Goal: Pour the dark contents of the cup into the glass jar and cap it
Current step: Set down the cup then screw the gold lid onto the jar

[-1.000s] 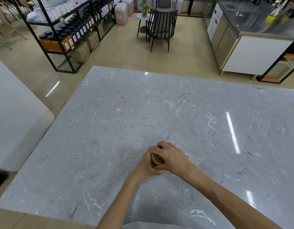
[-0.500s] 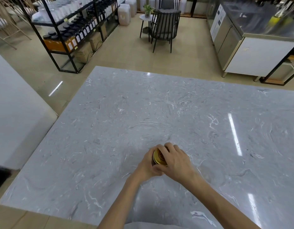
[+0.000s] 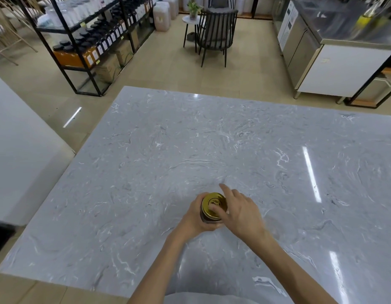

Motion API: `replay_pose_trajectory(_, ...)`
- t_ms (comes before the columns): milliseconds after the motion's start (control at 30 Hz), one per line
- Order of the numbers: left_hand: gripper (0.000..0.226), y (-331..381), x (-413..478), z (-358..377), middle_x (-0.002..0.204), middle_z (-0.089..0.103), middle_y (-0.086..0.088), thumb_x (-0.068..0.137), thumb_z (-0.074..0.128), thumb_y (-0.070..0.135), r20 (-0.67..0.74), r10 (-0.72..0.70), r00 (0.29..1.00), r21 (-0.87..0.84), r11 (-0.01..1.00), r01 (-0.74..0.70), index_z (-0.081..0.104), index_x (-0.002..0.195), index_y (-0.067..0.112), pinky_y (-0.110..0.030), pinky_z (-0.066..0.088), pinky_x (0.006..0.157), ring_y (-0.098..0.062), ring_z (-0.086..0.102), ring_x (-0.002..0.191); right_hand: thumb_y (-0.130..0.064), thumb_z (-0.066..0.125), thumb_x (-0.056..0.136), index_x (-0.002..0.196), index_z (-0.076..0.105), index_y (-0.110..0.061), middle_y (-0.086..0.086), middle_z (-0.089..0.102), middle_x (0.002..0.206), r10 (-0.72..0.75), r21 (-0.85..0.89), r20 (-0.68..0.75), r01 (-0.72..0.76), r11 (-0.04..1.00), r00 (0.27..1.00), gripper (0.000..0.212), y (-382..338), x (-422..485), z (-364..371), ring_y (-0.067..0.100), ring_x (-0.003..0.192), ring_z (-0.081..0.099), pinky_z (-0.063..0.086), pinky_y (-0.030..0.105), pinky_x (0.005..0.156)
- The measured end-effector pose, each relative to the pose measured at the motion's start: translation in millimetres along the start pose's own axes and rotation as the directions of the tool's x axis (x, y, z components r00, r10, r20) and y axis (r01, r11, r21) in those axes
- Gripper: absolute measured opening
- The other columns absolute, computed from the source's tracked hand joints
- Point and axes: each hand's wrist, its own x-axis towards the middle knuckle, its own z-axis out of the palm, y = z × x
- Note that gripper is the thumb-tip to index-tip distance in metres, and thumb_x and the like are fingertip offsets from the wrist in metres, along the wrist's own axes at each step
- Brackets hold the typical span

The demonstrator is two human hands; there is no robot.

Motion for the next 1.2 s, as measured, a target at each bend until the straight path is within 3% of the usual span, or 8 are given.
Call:
replay_pose_trajectory(133,0.084,4,-1,0,0.125,0.059,0.005,0.055,0.095,0.042,-0.002,-0.014,1.0,0.006,1.0,0.014,0.043,0.118,0.062,-0.038,0.06,0.09,-0.016,0.065,0.111,-0.049,0.054,0.097,0.156,0.025,-0.022,0.004,0.044,0.151,-0.081,0.207,0.109,0.057,0.977,0.991,0.071,-1,2,0,0.021,0.135,0.046,0.04,0.03,0.108)
replay_pose_trajectory(333,0.085,3,0,-1,0.125,0.059,0.006,0.059,0.09,0.029,0.011,0.001,1.0,0.03,1.0,-0.002,0.039,0.115,0.067,-0.035,0.058,0.093,-0.012,0.064,0.111,-0.04,0.06,0.095,0.154,0.027,-0.023,0.005,0.041,0.151,-0.139,0.156,0.094,0.123,0.98,0.986,0.069,-1,3,-3,0.024,0.135,0.044,0.04,0.031,0.107)
replay_pose_trajectory(500,0.084,2,-2,-3,0.126,0.057,0.002,0.064,0.09,0.019,0.027,0.032,0.999,0.025,0.999,-0.033,0.04,0.128,0.042,-0.032,0.056,0.093,-0.013,0.062,0.112,-0.046,0.058,0.092,0.151,0.028,-0.026,0.004,0.047,0.143,-0.127,-0.023,0.11,0.13,0.991,0.986,0.069,-4,1,2,0.027,0.128,0.049,0.047,0.038,0.099)
replay_pose_trajectory(633,0.079,3,0,-4,0.125,0.058,0.008,0.066,0.087,0.021,0.029,0.031,0.999,0.118,0.992,-0.035,0.043,0.126,0.047,-0.031,0.057,0.094,-0.009,0.062,0.114,-0.035,0.064,0.089,0.132,0.058,-0.027,-0.001,0.05,0.144,-0.443,0.065,0.092,0.439,0.896,0.892,0.043,-1,17,8,0.019,0.134,0.044,0.046,0.037,0.104)
replay_pose_trajectory(833,0.037,15,0,13,0.121,0.057,0.005,0.093,0.059,0.023,-0.028,0.095,0.995,0.557,0.828,-0.064,0.049,0.129,0.023,-0.029,0.05,0.098,-0.007,0.055,0.108,-0.024,0.069,0.083,0.088,0.075,-0.021,-0.004,0.073,0.098,-0.387,-0.008,-0.368,0.413,0.911,0.845,0.009,-3,25,50,0.022,0.09,0.067,0.056,0.033,0.074)
replay_pose_trajectory(1000,0.028,6,-2,11,0.103,0.055,0.017,0.096,0.059,0.002,-0.047,0.059,0.997,0.491,0.87,-0.028,0.056,0.115,0.023,-0.011,0.046,0.083,0.008,0.056,0.094,-0.026,0.064,0.084,0.088,0.071,-0.02,-0.004,0.07,0.097,-0.219,-0.013,-0.452,0.239,0.971,0.865,0.01,-16,21,69,0.023,0.091,0.064,0.053,0.035,0.078)
replay_pose_trajectory(1100,0.032,6,6,2,0.116,0.058,-0.002,0.096,0.059,0.009,0.117,0.029,0.993,0.555,0.827,-0.089,0.055,0.127,0.006,-0.004,0.034,0.085,-0.008,0.055,0.107,-0.028,0.06,0.088,0.093,0.068,-0.018,-0.002,0.068,0.104,-0.495,-0.153,-0.338,0.472,0.868,0.8,0.013,4,20,65,0.024,0.096,0.061,0.05,0.037,0.08)
replay_pose_trajectory(1200,0.03,-1,8,0,0.121,0.063,-0.022,0.094,0.059,0.008,0.184,0.006,0.983,0.616,0.778,-0.12,0.06,0.12,-0.007,-0.01,0.027,0.085,-0.029,0.057,0.116,-0.021,0.058,0.087,0.091,0.067,-0.013,0.005,0.069,0.108,-0.786,-0.209,-0.169,0.758,0.618,0.595,0.012,23,26,59,0.026,0.102,0.061,0.047,0.037,0.089)
